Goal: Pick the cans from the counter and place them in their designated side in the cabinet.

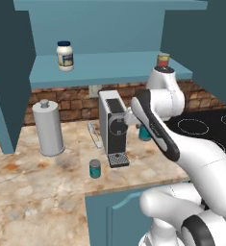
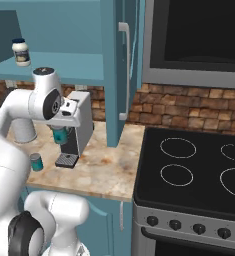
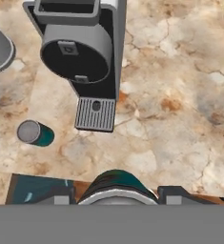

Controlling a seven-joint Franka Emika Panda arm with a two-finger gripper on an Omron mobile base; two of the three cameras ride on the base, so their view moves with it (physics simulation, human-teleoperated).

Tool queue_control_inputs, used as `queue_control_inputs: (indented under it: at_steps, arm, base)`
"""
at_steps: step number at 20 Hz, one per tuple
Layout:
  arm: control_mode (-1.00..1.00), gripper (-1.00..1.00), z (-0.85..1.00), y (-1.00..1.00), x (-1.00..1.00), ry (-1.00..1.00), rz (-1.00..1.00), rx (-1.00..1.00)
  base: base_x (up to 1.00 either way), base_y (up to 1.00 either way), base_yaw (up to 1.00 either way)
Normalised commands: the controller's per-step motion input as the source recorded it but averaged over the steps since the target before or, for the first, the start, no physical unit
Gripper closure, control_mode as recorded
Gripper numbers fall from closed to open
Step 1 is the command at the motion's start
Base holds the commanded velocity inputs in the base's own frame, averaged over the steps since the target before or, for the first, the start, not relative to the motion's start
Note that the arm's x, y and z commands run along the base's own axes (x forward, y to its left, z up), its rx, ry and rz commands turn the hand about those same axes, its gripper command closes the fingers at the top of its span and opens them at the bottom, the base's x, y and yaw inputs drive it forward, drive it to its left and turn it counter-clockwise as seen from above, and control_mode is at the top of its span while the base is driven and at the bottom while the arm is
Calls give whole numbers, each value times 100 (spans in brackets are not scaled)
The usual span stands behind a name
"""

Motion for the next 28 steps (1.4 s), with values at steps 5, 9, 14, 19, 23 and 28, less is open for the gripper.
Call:
queue_control_inputs:
  at_steps: [5,9,14,19,23,28]
  arm:
    - [-100,100,59,-2,0,-4,0,0]
    - [-100,100,54,-5,1,-5,0,0]
    - [-100,100,46,-9,5,-11,0,-2]
    - [-100,100,45,-9,8,-14,0,-3]
    - [-100,100,49,-10,7,-14,0,-3]
    - [-100,100,44,-7,8,-14,0,-2]
  base:
    - [0,0,0]
    - [0,0,0]
    - [0,0,0]
    - [0,0,0]
    - [0,0,0]
    - [0,0,0]
